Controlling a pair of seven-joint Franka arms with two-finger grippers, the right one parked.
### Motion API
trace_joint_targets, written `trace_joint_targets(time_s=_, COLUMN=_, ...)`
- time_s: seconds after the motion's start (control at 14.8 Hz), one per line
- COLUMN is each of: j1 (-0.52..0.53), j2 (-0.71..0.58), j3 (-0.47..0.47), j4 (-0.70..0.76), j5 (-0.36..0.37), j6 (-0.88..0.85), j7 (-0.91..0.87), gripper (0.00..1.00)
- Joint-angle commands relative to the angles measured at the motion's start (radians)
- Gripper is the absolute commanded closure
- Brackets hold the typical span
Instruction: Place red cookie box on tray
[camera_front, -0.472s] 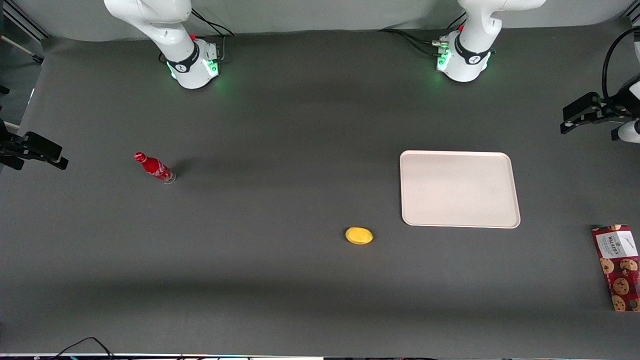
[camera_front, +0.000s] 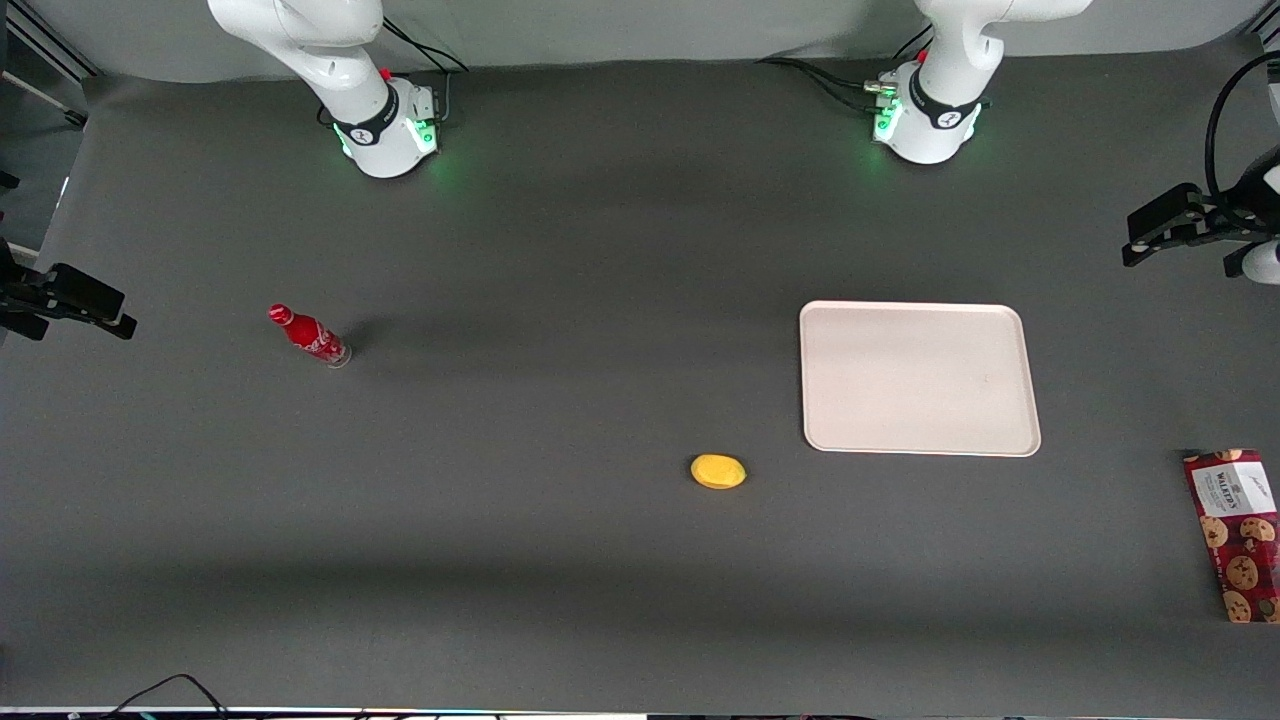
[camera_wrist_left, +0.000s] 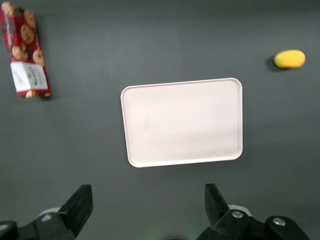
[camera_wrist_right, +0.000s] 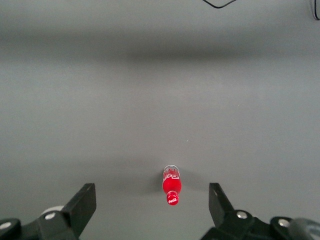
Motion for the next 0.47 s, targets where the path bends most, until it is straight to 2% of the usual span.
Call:
trace_joint_targets(time_s=0.0, j1=-0.004, j2=0.032, j3=0.058, j4=0.033, j5=0.006, j6=-0.004, j7=-0.079, gripper=0.00)
trace_joint_targets(time_s=0.13, j1=-0.001, j2=0.136, j3=0.113, j4=0.158, j5=0.013, j6=-0.025, j7=-0.058, gripper=0.00)
trace_joint_targets(time_s=0.4, j1=0.005, j2=0.361, j3=0.279, j4=0.341, j5=-0.003, j6=0.014, j7=0.187, gripper=0.00)
